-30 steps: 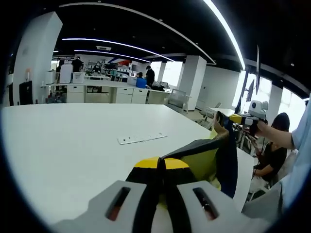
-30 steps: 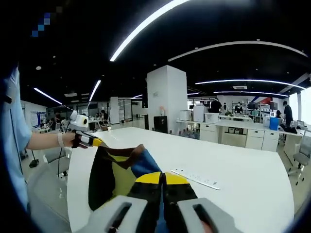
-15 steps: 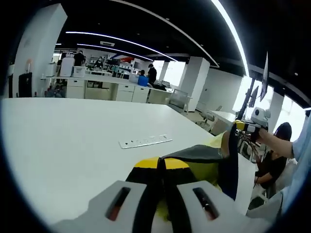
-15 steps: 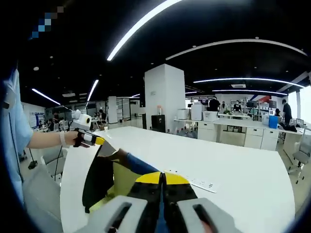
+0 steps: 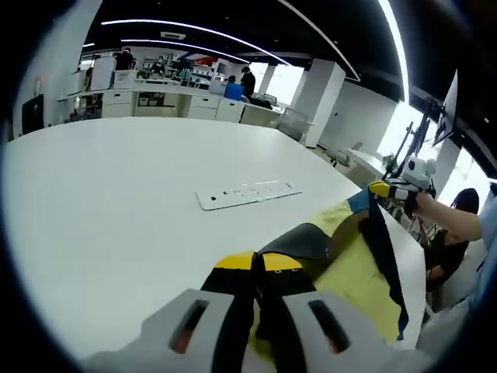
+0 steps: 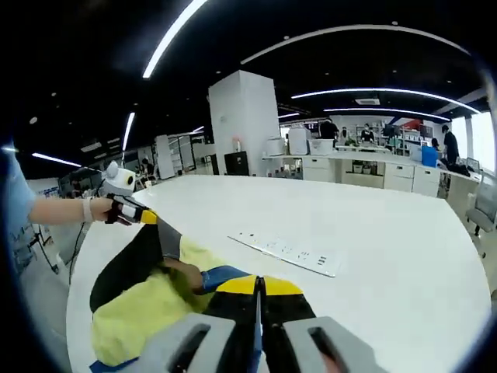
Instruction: Fold the garment on the visible template until the final outline fits inside the template.
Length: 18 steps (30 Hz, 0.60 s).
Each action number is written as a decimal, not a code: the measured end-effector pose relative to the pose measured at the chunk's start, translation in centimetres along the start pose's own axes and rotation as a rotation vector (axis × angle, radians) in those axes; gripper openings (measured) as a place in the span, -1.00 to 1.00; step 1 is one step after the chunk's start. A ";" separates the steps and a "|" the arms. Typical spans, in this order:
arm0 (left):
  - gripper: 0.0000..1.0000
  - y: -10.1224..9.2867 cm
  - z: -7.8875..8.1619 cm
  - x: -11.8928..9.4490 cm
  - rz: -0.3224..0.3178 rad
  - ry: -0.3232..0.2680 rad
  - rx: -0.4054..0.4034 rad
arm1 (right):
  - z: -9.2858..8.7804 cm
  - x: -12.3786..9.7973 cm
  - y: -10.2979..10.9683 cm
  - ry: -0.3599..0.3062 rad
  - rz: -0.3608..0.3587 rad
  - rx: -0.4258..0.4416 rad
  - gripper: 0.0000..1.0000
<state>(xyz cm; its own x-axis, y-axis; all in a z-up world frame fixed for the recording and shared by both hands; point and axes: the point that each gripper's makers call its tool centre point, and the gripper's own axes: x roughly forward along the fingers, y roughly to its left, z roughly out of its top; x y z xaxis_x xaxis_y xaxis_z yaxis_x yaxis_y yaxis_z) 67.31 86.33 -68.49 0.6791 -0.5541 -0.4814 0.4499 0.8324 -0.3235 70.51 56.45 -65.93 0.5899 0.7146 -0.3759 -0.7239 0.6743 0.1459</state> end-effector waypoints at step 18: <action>-1.00 6.0 -4.7 6.1 0.098 0.118 -0.096 | -7.2 7.2 -4.7 0.194 -0.051 0.041 -1.00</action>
<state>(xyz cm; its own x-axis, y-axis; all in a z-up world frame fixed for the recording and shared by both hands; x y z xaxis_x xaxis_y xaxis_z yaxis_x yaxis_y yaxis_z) 71.41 87.94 -77.14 0.6414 -0.4719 -0.6049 0.3236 0.8813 -0.3444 75.60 57.06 -75.95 0.5424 0.6332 -0.5522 -0.6774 0.7184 0.1584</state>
